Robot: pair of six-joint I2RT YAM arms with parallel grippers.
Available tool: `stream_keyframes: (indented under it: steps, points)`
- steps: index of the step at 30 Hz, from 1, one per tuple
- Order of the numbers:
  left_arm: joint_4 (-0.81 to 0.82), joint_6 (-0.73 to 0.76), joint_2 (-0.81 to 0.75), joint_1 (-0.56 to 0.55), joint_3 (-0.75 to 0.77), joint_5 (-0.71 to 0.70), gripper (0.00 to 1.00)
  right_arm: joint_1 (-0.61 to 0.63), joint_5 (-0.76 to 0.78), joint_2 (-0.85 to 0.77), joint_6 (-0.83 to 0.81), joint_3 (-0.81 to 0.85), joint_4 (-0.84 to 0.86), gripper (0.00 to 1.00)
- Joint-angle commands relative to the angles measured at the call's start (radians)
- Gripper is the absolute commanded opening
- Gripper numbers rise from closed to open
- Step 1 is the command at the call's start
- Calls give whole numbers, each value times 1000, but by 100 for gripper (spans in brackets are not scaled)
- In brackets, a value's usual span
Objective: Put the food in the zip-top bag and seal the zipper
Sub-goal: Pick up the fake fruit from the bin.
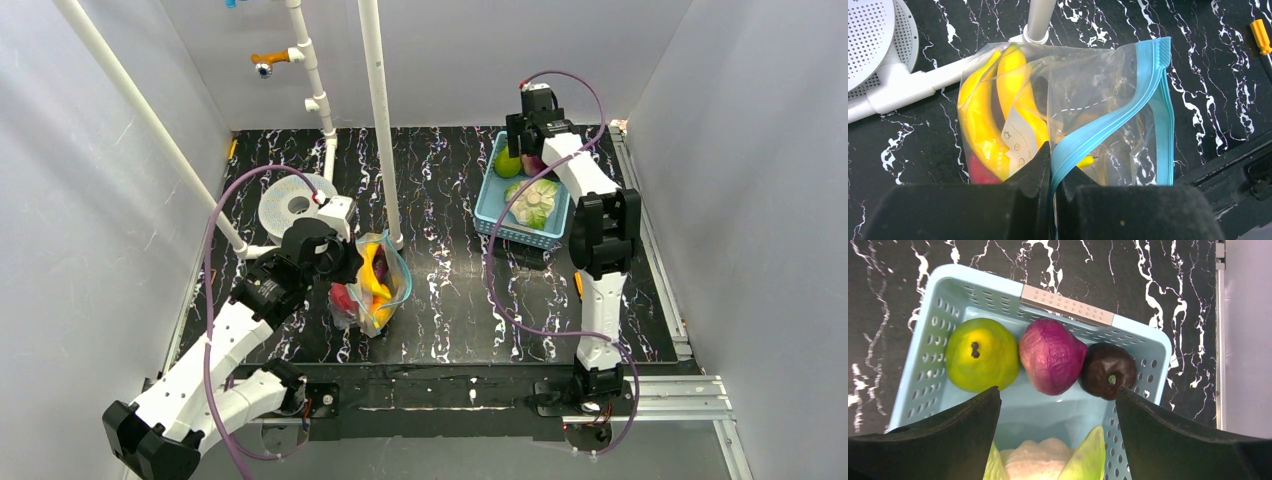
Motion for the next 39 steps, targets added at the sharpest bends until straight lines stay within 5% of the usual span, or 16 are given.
stream_keyframes:
  steps: [1,14,23,29,39]
  points:
    - [21,15,15,-2,4,4,0,-11,0,56,-86,56,35,91]
    - [27,20,34,-2,1,-16,0,-30,-38,173,-107,153,25,80]
    - [27,23,29,-2,-3,-20,0,-39,-104,165,-109,153,3,36]
    - [27,21,32,-2,-2,-18,0,-37,-115,61,-31,133,-42,13]
    - [26,20,19,-2,-2,-16,0,-36,-216,-289,132,-119,-40,5]
